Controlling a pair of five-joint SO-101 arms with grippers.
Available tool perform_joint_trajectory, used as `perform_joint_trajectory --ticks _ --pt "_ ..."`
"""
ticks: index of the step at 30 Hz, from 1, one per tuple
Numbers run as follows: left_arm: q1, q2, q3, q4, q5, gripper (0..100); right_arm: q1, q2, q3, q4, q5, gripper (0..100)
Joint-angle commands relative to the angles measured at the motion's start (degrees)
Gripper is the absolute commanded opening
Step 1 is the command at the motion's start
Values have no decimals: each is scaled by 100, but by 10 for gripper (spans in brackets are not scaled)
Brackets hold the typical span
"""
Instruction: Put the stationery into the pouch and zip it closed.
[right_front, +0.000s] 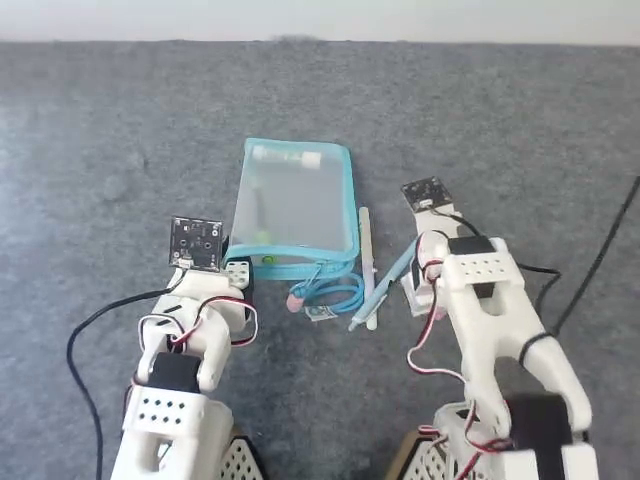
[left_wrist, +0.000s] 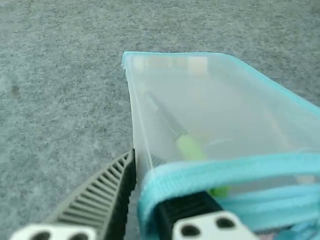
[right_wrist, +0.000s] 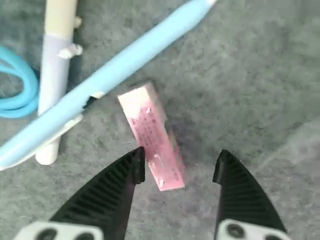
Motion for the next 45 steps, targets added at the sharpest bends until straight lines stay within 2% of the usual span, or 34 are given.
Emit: perform_joint_trajectory --ticks 1,6,12,20,23,29,33,43,45 --pt "9 -114 -127 0 35 11 -13 145 -299 -110 123 226" --pt "9 -114 -127 0 35 11 -92 382 -264 -233 141 220" --pt "26 -114 -127 0 35 11 -84 576 -264 -391 141 132" --pt "9 -114 -136 0 26 11 -101 347 -273 75 141 93" --pt "26 -114 -136 0 -132 11 -75 -13 -273 470 141 108" --pt "26 -114 -127 9 -158 11 -110 -752 -229 1051 141 251" --pt "0 -114 -127 9 -158 11 -110 -769 -176 1182 141 245" --pt "-9 -114 -119 9 -158 11 -110 251 97 119 141 244" --pt "-9 -114 -119 9 -158 11 -110 338 88 92 141 214"
